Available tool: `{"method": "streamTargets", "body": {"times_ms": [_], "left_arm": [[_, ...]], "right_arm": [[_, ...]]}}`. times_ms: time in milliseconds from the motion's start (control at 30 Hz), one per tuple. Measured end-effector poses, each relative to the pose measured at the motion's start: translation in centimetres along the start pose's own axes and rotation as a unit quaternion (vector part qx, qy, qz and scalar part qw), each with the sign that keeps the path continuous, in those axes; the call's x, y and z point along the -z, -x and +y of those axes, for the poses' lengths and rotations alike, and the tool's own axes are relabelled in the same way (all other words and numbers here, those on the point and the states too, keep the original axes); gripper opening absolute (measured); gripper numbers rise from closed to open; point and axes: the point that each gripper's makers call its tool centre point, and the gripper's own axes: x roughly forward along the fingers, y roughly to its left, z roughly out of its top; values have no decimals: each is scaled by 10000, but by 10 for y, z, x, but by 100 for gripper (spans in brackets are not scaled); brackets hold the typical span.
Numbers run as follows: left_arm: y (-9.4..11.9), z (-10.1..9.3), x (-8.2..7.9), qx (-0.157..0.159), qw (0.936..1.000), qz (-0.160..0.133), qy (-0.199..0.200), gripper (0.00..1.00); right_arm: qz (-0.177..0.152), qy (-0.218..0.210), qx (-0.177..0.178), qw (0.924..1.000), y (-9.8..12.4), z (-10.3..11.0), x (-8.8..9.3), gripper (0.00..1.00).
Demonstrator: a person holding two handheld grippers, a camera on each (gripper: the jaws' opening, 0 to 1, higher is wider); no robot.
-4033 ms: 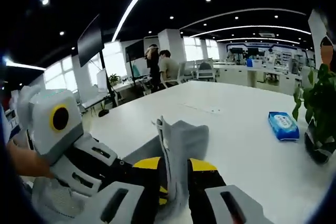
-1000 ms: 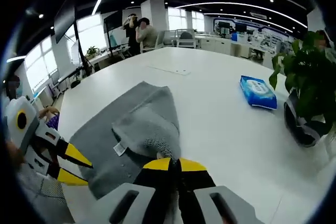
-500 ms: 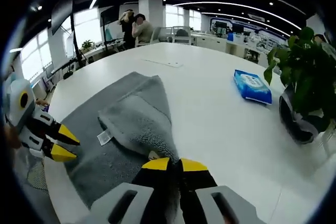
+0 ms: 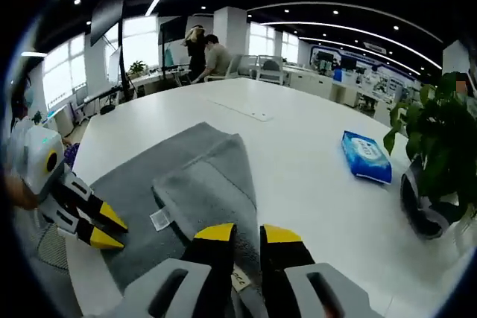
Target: Open the folded towel by lifting each exposed corner and separating the folded layers until the towel lies flat within the target outline without major curled edges
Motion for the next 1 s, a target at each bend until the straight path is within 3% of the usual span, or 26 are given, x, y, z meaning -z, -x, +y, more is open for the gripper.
{"method": "streamTargets", "body": {"times_ms": [67, 200, 433, 767, 900, 1000], "left_arm": [[0, 0, 0, 11, 10000, 11, -8, 14], [0, 0, 0, 35, 10000, 20, 39, 14], [0, 0, 0, 71, 10000, 50, -7, 14], [1, 0, 0, 158, 9995, -17, 288, 14], [2, 0, 0, 158, 9996, -8, 238, 14], [2, -1, 0, 150, 9997, -7, 217, 14]], "right_arm": [[-62, -1, -333, 9994, -8, 23, -8, 10], [45, 267, -655, 9975, -25, 54, -10, 12], [405, 804, -1005, 9909, -61, 91, 2, 13], [517, 1372, -1069, 9834, -88, 100, 9, 16], [566, 1957, -914, 9748, -93, 98, 17, 16], [476, 2468, -705, 9653, -93, 95, 14, 8]]}}
